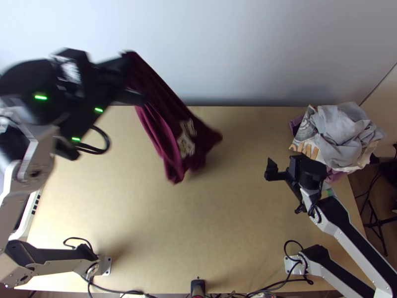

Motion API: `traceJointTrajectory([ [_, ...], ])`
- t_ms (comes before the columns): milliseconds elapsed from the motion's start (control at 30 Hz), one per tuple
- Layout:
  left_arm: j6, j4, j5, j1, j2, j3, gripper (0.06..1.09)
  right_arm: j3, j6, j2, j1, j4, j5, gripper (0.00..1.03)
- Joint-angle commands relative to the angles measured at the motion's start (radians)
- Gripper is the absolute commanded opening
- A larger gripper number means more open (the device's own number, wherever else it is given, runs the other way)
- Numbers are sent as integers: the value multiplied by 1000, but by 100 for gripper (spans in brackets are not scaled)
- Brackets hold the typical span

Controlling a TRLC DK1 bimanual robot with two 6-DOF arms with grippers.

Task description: Fold the t-shirt

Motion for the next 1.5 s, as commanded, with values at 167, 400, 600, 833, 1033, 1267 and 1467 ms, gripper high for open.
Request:
traceJointTrajectory([
  [167, -25, 134, -49, -227, 50, -177, 9, -146, 19, -162, -25, -13, 0, 98],
  [400, 41, 200, -73, -337, 157, -33, 9, -169, 25, -239, -59, -72, -2, 98],
  [600, 81, 326, -96, -366, 211, 42, 9, -172, 33, -249, -64, -95, -2, 98],
  [833, 76, 437, -192, -380, 248, 126, 9, -166, 30, -243, -64, -84, 0, 98],
  [1033, -42, 345, -201, -370, 231, 67, 9, -169, 28, -230, -59, -72, -2, 98],
  [1267, -41, 337, -173, -294, 182, -345, 9, -172, 24, -202, -50, -50, -2, 98],
  [1467, 47, 599, -4, -121, 124, -736, 9, -200, 24, -199, -48, -35, -2, 98],
])
